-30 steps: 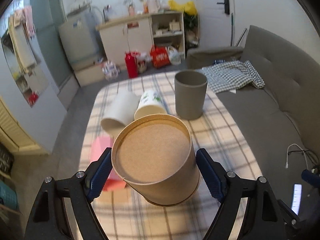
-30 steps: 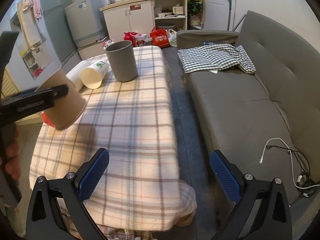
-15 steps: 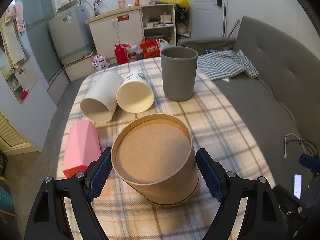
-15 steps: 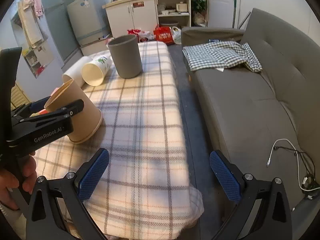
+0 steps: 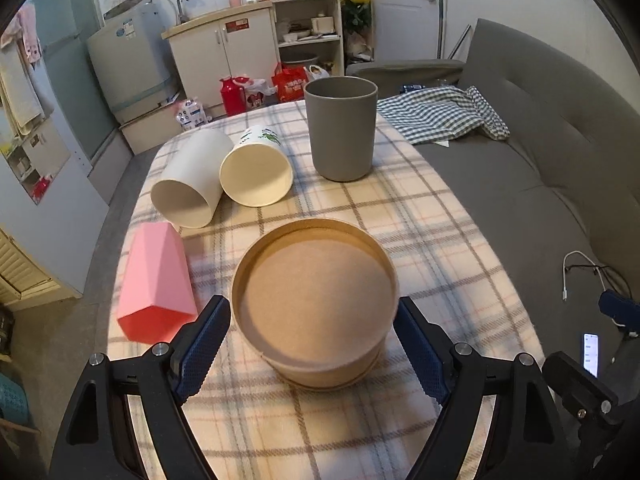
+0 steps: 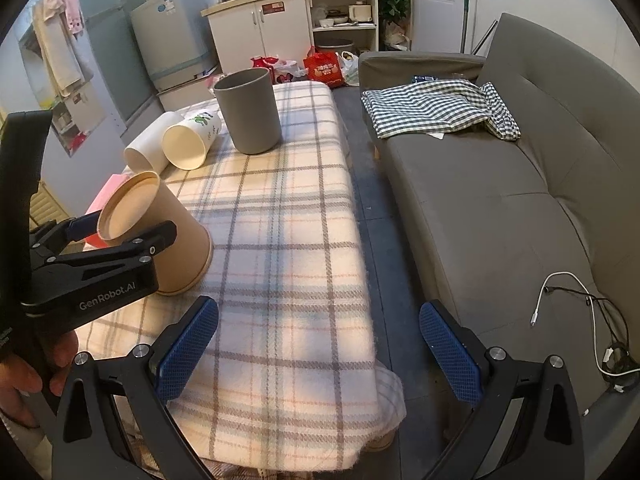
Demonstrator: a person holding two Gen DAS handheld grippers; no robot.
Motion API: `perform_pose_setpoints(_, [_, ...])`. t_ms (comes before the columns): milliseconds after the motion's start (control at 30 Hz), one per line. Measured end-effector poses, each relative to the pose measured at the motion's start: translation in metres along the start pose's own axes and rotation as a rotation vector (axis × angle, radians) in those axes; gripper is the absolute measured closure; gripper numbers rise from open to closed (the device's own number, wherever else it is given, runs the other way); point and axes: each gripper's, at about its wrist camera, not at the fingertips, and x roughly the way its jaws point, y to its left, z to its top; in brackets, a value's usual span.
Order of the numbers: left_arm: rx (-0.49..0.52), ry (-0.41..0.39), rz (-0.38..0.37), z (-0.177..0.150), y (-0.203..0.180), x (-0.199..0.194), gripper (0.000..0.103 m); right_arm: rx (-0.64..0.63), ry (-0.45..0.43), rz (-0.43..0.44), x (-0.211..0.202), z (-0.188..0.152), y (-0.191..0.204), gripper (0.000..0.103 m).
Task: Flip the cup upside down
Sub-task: 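Rotate the tan cup upright in the left tool and lower it onto the table, then open the left tool and pull both tools back from the cup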
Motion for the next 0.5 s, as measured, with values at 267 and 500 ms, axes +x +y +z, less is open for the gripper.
perform_pose_setpoints(267, [-0.046, -0.074, -0.04, 0.003, 0.007, -0.043, 0.017, -0.005, -0.062, 0.007, -0.034, 0.0, 0.007, 0.002])
perform_pose_setpoints(500, [-0.094, -0.191, -0.041, -0.005, 0.025, -0.098, 0.017, -0.045, -0.142, 0.034, -0.074, -0.003, 0.028, 0.002])
